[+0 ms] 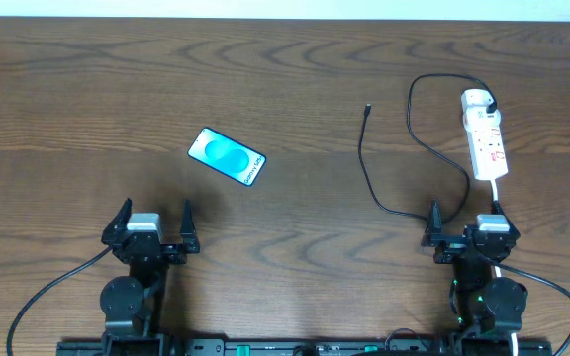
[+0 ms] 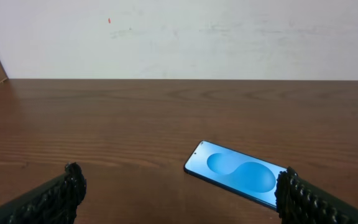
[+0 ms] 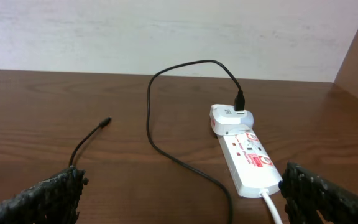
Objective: Plug charger to phone and switch on socket
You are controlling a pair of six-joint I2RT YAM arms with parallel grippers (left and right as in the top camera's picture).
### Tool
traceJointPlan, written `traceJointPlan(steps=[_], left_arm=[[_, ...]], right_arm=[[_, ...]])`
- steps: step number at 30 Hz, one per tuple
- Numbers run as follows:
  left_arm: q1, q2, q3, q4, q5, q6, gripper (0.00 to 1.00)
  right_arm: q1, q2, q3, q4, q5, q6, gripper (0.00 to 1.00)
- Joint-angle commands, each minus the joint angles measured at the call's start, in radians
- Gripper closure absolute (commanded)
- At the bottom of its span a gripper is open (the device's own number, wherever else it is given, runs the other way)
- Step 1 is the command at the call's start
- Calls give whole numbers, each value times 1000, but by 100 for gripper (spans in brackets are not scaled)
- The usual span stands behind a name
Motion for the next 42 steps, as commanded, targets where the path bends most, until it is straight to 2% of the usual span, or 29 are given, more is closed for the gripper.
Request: traceJointPlan(steps=[1,15,23,34,42], left_arm=[[-3,-2,-15,-36,10,13,2],[-3,-2,-15,-24,6,13,2],[-3,-2,-7,132,6,0,2],[-3,20,119,135,6,-18,1],[-3,215,327,134,7,-45,2]], right_arm=[[10,3,-2,-4,2,-8,1],[10,3,-2,-4,2,-8,1],[10,3,-2,-4,2,-8,1],[10,3,-2,-4,2,-8,1],[10,3,-2,-4,2,-8,1]])
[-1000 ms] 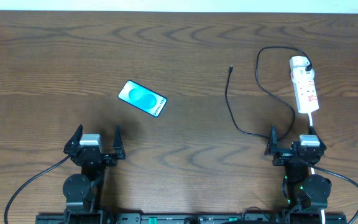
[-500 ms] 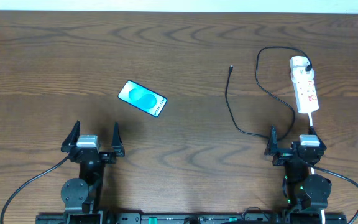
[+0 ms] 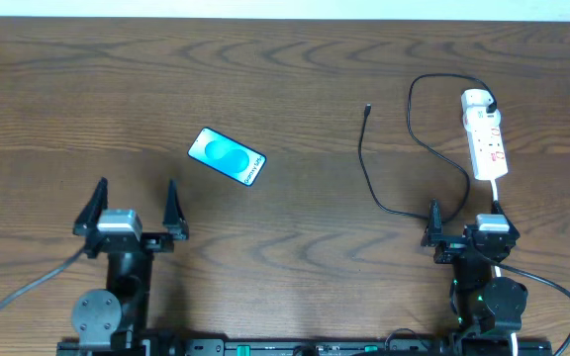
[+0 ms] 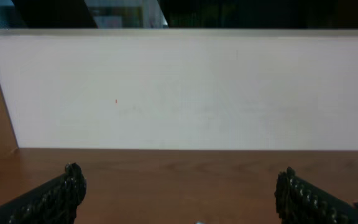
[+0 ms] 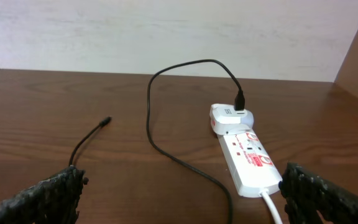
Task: Plug charger to phone and switch on socket
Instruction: 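Move the left gripper forward over the blue smartphone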
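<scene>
The phone (image 3: pixel 226 156), its blue screen up, lies slantwise on the wooden table (image 3: pixel 285 69), left of centre. My left gripper (image 3: pixel 133 203) stands open, nearer and left of the phone; its wrist view looks at the white wall, with the open left gripper (image 4: pixel 179 202) over bare wood. The black charger cable (image 3: pixel 364 168) runs from a white adapter (image 3: pixel 477 98) on the white power strip (image 3: pixel 487 140) to a loose plug tip (image 3: pixel 367 109). My right gripper (image 3: pixel 463 225) stands open near the strip (image 5: pixel 247 158), with the cable tip (image 5: pixel 106 120) ahead to its left.
A white lead (image 3: pixel 498 193) runs from the power strip toward the right arm's base. A white wall (image 4: pixel 185 87) closes off the table's far edge. A brown side panel rises at the right.
My left gripper has moved left and stands higher in the overhead view. Its wrist view now shows the wall where the phone was. The right arm, phone and cable have not moved.
</scene>
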You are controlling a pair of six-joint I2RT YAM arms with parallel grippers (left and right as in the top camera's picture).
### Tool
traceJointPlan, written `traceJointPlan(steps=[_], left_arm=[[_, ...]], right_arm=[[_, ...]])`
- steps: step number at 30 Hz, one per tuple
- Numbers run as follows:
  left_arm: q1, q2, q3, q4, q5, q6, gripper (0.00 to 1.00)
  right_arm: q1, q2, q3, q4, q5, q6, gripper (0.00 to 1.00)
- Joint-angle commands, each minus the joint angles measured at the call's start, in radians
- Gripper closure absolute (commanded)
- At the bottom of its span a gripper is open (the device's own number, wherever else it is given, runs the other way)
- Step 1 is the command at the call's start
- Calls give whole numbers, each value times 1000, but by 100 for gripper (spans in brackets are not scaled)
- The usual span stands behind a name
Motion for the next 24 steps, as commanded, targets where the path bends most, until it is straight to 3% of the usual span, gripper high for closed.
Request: traceJointPlan(steps=[1,11,24], left_arm=[[-3,105,111,5,2,-37,2],[-4,411,374,-11,58,-115,2],[-4,626,648,-293,58,-140,2]], right_arm=[[10,1,-2,-4,2,-8,1],[10,1,-2,-4,2,-8,1],[10,1,-2,-4,2,-8,1]])
